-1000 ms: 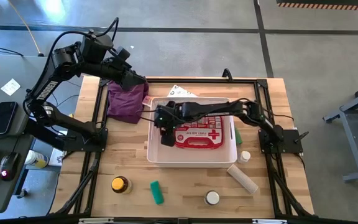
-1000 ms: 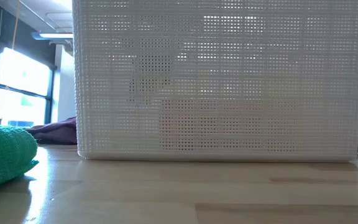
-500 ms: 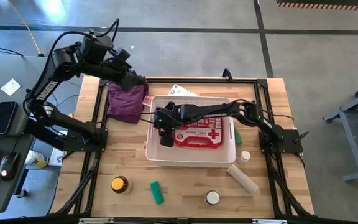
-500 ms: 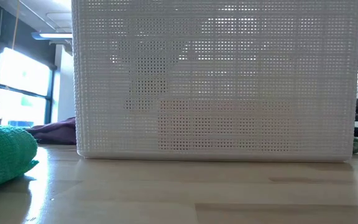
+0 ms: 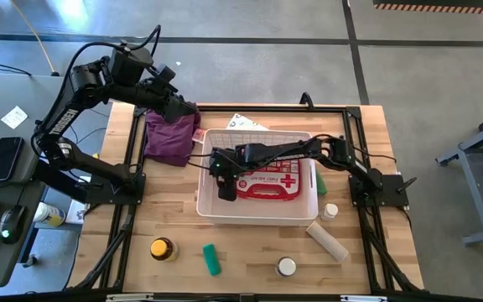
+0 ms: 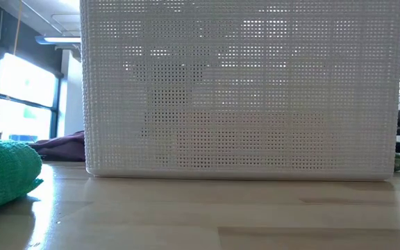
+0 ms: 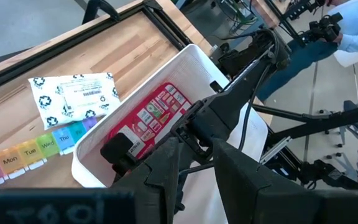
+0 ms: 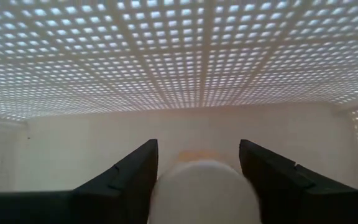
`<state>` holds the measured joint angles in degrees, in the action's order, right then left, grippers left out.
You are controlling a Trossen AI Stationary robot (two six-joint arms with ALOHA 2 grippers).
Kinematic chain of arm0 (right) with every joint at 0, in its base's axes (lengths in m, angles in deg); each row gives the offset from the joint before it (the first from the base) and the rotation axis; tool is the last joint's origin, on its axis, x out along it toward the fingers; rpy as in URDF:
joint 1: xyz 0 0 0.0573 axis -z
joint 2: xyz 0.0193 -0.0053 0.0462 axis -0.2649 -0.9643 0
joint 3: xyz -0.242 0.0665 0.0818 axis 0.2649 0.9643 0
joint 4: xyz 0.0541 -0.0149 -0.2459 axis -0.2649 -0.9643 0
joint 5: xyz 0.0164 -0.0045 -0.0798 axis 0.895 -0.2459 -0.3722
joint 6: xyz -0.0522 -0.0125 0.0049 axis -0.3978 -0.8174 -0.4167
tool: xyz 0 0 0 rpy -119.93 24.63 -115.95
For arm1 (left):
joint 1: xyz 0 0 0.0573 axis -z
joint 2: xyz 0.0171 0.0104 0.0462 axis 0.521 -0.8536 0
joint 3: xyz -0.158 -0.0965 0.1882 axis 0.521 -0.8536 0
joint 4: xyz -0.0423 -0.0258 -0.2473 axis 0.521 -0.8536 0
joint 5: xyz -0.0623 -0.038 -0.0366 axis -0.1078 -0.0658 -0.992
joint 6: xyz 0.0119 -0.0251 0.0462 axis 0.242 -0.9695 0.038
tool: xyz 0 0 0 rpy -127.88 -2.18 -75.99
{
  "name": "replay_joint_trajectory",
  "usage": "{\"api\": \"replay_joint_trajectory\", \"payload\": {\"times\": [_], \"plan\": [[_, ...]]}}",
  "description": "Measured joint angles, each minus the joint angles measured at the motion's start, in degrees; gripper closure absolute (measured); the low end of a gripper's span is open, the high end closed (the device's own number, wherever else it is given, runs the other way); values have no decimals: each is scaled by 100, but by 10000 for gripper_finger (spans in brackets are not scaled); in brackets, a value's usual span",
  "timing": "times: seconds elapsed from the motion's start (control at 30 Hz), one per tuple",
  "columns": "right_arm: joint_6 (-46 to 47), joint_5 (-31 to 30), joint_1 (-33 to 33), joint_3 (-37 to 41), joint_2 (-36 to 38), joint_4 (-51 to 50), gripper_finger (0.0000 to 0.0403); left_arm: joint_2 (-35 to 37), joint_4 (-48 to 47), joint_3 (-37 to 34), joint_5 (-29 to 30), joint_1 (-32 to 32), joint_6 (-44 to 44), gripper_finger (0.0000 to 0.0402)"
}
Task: Pick & place medical supplies in basket/bin
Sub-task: Put the orange medicine bottle into the white bin
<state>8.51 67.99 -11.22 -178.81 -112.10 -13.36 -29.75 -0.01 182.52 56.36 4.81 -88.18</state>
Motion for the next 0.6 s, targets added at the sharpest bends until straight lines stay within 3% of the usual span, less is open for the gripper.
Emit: {"api": "replay_joint_trajectory", "payload": {"times": [0.6], "plan": [[32,310,-4,4,153,165,163,0,1,0,4,0,-27,268]]}}
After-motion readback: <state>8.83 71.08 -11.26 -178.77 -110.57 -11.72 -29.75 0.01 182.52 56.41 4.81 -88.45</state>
